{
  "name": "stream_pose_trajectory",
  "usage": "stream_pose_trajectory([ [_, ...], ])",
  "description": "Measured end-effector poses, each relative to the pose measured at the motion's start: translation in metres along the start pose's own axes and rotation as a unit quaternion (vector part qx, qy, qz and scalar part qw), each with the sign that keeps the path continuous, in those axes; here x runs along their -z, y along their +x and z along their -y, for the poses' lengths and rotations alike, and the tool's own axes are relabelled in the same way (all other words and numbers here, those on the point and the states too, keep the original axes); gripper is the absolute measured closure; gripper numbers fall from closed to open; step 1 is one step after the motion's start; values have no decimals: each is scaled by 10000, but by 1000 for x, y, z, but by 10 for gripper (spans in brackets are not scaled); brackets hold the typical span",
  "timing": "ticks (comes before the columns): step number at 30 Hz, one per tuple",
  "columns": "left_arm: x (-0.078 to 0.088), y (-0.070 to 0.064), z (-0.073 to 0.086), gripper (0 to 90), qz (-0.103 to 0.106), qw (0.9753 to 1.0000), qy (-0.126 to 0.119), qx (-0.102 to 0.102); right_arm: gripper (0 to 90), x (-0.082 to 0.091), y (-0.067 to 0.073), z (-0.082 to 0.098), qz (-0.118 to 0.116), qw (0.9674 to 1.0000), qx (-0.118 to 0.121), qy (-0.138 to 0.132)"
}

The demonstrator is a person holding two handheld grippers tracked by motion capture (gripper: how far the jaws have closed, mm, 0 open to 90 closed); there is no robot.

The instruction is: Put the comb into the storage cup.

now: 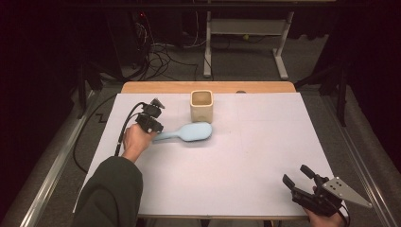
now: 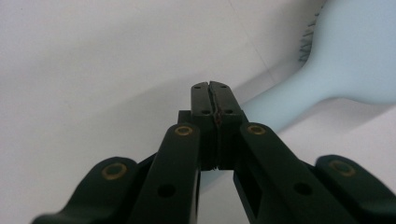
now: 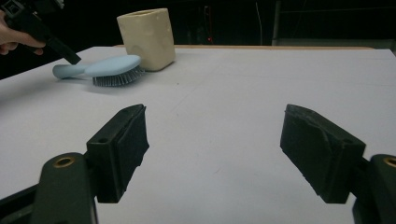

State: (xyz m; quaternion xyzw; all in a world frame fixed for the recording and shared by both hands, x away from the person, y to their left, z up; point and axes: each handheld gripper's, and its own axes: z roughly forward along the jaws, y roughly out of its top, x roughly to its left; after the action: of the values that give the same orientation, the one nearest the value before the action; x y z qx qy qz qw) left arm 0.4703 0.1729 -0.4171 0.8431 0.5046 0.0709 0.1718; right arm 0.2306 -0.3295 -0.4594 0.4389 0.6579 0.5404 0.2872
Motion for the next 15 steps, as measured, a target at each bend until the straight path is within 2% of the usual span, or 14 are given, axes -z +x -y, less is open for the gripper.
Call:
stream_pose_trajectory([
  [6,1,-2,1,894,-34,9999,41,-85,240,0,0,0,-8,10000,6,-9],
  [12,2,-4,2,894,45,9998,128,-156,240,0,0,0,-11,10000,-5,3],
  [14,4,-8,4,894,84,9994,188,-287,240,0,0,0,-11,10000,-19,-7],
  [15,4,-8,4,894,84,9994,188,-287,240,0,0,0,-11,10000,-19,-7],
])
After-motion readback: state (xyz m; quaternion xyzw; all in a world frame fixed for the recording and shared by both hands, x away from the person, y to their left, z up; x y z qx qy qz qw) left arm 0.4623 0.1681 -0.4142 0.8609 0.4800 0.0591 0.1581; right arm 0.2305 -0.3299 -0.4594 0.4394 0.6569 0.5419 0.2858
